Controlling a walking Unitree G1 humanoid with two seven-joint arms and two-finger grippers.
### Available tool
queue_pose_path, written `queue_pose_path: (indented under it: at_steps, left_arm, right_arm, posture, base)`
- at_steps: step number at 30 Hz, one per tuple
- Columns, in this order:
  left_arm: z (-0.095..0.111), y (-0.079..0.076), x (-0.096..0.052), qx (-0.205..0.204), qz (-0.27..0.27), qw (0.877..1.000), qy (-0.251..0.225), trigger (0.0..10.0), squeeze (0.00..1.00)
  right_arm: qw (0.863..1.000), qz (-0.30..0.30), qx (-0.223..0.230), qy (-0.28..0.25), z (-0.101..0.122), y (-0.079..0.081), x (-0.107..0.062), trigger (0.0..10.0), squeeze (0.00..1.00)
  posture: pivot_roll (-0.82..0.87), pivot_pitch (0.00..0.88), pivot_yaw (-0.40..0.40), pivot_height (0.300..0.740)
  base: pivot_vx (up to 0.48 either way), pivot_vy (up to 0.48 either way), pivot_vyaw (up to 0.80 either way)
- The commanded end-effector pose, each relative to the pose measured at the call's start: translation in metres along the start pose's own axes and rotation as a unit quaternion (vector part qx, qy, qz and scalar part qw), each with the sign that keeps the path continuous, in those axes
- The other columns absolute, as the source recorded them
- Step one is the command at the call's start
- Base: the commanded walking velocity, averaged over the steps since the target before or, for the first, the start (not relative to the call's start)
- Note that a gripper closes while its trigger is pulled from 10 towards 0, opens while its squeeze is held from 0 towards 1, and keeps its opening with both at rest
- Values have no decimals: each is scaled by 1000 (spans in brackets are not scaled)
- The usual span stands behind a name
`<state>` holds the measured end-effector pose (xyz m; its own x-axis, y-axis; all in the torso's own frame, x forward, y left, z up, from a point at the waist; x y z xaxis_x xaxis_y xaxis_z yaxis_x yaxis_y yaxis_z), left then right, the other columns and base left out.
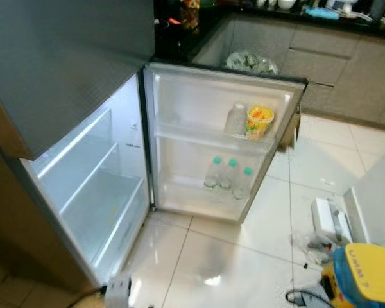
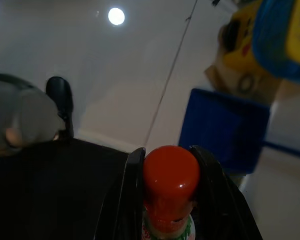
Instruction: Restocking fridge
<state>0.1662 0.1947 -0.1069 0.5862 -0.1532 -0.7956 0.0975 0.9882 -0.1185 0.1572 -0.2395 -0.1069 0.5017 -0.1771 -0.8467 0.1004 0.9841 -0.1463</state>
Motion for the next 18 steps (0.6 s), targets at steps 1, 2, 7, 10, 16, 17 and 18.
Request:
queue_pose_path:
  at_steps: [1,2,7,10,16,17,18]
  left_arm:
    - [2,-1,1,1,-1,1000,0,10000,0]
    - [2,-1,1,1,-1,1000,-1,10000,0]
    - [2,-2,1,1,-2,1000,-2,10000,0]
    - [1,-3,1,-1,-6,1000,1,10000,0]
    - [-2,-4,1,-8,-13,1000,8,10000,0]
    - [-2,-4,1,-8,-13,1000,8,10000,0]
    - [-2,-4,1,-8,-13,1000,8,10000,0]
  right_arm:
    - [1000,-3,-3,-1,-1,-4,0,10000,0]
    - [1000,-2,-3,-2,-1,-3,0,10000,0]
    - [1000,-2,-1,-8,1,-3,0,10000,0]
    - [1000,1,-7,-9,1,-2,0,10000,0]
    - [1000,2,-7,-10,2,-1,0,10000,0]
    - [1000,2,-7,-10,2,-1,0,10000,0]
    - [1000,2,-7,-10,2,-1,0,10000,0]
  posture:
    - [-66,59,-26,740]
    - [-66,59,-26,740]
    - [-67,59,-26,740]
    - [-67,59,-26,740]
    - [-66,61,-26,740]
    - [-66,60,-26,740]
    - [-66,60,-26,740]
  base:
    - [0,0,-800]
    - [0,0,-800]
    - [0,0,-320]
    - [0,0,0]
    - [0,0,0]
    - [0,0,0]
    - [0,0,0]
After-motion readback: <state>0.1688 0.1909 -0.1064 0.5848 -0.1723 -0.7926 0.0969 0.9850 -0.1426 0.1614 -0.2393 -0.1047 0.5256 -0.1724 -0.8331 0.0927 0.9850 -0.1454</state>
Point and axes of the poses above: a point about 5 cm out from each wrist's last joint towards the gripper, its own x axis pointing out of the wrist towards the gripper, its own z axis along the axis of the wrist's last joint, y = z × x, the point moved 2 cm from there along x, pointing out of the wrist towards the gripper, and after that the axes turned 12 degrees about x, right-handed, at the moved point
